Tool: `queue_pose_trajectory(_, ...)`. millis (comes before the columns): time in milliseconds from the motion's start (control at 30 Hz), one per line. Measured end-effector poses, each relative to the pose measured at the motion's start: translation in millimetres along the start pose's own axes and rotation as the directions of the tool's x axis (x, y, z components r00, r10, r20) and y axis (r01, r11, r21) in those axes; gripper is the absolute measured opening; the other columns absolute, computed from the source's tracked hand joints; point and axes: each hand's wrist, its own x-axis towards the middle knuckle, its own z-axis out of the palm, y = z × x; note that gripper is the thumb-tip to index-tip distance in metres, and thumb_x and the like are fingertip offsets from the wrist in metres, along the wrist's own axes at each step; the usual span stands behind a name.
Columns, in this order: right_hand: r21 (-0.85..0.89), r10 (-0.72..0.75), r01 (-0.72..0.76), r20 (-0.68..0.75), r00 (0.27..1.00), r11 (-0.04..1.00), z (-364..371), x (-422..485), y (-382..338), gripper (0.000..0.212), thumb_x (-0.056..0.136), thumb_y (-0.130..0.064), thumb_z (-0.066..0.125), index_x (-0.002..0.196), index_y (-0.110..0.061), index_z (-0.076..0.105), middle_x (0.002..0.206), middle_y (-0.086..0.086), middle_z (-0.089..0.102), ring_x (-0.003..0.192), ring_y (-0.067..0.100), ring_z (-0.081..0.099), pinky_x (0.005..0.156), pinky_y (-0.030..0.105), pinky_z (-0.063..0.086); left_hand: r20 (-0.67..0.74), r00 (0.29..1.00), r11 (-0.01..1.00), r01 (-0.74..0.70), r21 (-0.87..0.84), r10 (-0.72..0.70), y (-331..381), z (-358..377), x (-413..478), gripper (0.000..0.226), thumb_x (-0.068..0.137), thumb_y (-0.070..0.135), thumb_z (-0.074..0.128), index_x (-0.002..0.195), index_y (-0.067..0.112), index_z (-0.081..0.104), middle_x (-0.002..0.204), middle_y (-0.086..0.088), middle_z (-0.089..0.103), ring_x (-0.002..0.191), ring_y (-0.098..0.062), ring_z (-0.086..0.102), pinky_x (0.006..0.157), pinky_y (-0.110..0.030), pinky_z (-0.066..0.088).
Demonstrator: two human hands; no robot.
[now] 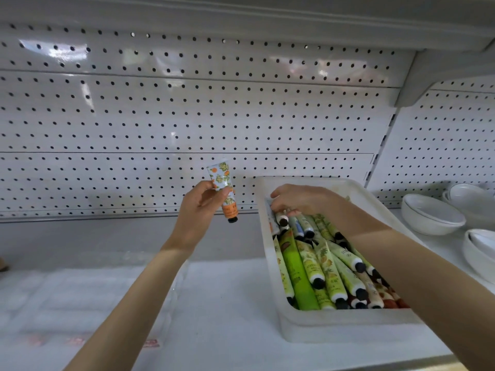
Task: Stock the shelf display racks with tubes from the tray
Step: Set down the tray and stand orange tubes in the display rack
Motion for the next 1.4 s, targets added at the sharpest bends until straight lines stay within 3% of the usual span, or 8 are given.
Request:
queue_pose_trajectory(67,0.119,-0.001,-0.003,0.037,0.999,0.993,-7,0,5,0.053,0.09,0.0,0.055,0.138,0.006,0.034,0.125,0.02,0.057,0.079,0.011,0.053,0.057,0.017,0.043,-0.01,1.0,1.0,0.007,0.002,-0.007,-3,-3,1,0.011,0.092,0.013,0.055,0.095,0.004,0.062,0.101,-0.005,0.069,0.089,-0.003,0.065,0.075,-0.011,0.048)
queue_pose_trajectory(167,0.302,-0.029,0.005,0.076,0.997,0.953,-14,1,19,0.055,0.088,-0.002,0.061,0.138,-0.005,0.04,0.115,0.006,0.061,0.096,0.012,0.057,0.072,0.021,0.044,-0.021,1.0,1.0,0.013,0.009,-0.012,-6,-5,2,0.013,0.091,0.013,0.056,0.096,0.003,0.061,0.103,-0.011,0.068,0.092,-0.009,0.065,0.073,-0.011,0.049)
queue_pose_trajectory(333,0.272,-0.132,0.118,0.033,0.991,0.955,-9,2,25,0.05,0.081,-0.007,0.07,0.128,-0.003,0.052,0.117,0.008,0.065,0.103,0.016,0.062,0.086,0.024,0.049,-0.011,0.999,0.999,0.036,0.007,-0.036,-8,-3,1,0.013,0.091,0.012,0.056,0.096,0.001,0.06,0.103,-0.012,0.067,0.09,-0.007,0.065,0.07,-0.01,0.048)
queue_pose_trajectory(533,0.337,-0.201,0.182,0.023,0.979,0.924,-6,-7,25,0.033,0.083,-0.002,0.066,0.115,-0.003,0.058,0.116,0.012,0.063,0.098,0.019,0.064,0.078,0.027,0.056,0.014,0.999,0.999,0.05,-0.008,-0.05,-2,-1,-3,0.008,0.09,0.015,0.057,0.093,0.01,0.062,0.095,-0.006,0.069,0.085,-0.01,0.065,0.071,-0.014,0.051)
queue_pose_trajectory(867,0.551,-0.395,0.424,-0.177,0.901,0.719,-6,-51,-11,0.015,0.083,-0.008,0.065,0.098,-0.012,0.067,0.098,0.0,0.072,0.094,0.014,0.067,0.091,0.034,0.053,0.081,0.996,0.998,0.031,-0.053,-0.026,40,-8,-12,0.013,0.09,0.018,0.057,0.099,0.009,0.061,0.093,-0.012,0.068,0.08,-0.019,0.065,0.074,-0.035,0.057)
queue_pose_trajectory(1067,0.602,-0.459,0.464,-0.176,0.871,0.65,10,-83,-31,0.01,0.084,-0.009,0.065,0.089,-0.018,0.064,0.094,-0.002,0.072,0.086,0.011,0.067,0.082,0.027,0.055,0.11,0.994,0.996,-0.002,-0.088,0.011,61,-23,-22,0.005,0.089,0.015,0.059,0.091,0.013,0.064,0.075,0.011,0.065,0.068,-0.003,0.064,0.065,-0.027,0.058)
queue_pose_trajectory(1233,0.614,-0.374,0.436,-0.237,0.897,0.658,45,-95,-27,0.011,0.081,-0.009,0.069,0.084,-0.018,0.062,0.082,-0.004,0.072,0.074,0.009,0.067,0.071,0.027,0.055,0.136,0.99,0.996,0.046,-0.078,-0.035,59,-36,-34,0.004,0.086,0.012,0.062,0.088,0.014,0.066,0.075,0.003,0.064,0.063,-0.002,0.063,0.06,-0.025,0.058)
queue_pose_trajectory(1400,0.625,-0.359,0.458,-0.288,0.888,0.632,72,-106,-25,0.012,0.082,-0.01,0.069,0.086,-0.014,0.059,0.092,0.007,0.07,0.081,0.02,0.067,0.083,0.035,0.056,0.121,0.988,0.993,0.1,-0.069,-0.091,53,-45,-55,0.005,0.083,0.012,0.066,0.086,0.016,0.067,0.072,0.004,0.066,0.062,-0.006,0.064,0.058,-0.024,0.057)
